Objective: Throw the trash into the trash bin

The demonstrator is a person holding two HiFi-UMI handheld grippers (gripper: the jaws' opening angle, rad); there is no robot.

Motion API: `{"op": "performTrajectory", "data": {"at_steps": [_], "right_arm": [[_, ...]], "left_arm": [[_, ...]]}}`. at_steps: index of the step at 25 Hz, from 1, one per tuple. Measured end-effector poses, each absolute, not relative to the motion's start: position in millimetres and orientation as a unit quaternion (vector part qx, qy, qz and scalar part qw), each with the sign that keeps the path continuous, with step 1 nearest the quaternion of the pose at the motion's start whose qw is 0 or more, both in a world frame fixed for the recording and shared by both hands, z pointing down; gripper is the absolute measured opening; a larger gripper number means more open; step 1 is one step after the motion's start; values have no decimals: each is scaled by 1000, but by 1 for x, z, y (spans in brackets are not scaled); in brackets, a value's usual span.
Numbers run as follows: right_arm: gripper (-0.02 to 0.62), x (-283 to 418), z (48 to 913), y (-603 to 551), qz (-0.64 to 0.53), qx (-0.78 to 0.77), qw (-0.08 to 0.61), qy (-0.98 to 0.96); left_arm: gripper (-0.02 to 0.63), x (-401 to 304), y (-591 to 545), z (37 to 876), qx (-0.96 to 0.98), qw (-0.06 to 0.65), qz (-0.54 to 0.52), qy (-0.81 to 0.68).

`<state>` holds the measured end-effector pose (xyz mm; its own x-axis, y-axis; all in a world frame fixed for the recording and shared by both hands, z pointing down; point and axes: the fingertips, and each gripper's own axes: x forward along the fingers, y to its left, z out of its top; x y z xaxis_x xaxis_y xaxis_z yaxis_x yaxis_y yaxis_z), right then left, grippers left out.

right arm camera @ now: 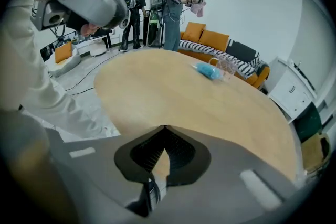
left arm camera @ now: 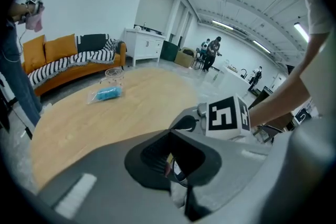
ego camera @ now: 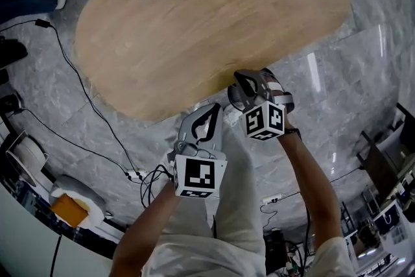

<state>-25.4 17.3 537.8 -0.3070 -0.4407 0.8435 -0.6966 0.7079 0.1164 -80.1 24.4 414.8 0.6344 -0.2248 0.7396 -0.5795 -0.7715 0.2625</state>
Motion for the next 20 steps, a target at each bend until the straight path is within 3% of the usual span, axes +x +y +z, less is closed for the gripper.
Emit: {"op": "performTrajectory", "data": {"at_steps": [10, 20], "right_arm": [[32, -37, 530, -98, 82, 383, 465, -794], [184, -57, 531, -190, 28, 390, 486, -781]], "left_arm": [[0, -100, -13, 413, 864, 269, 343, -253], [0, -149, -55, 421, 851, 288, 336, -283]]}}
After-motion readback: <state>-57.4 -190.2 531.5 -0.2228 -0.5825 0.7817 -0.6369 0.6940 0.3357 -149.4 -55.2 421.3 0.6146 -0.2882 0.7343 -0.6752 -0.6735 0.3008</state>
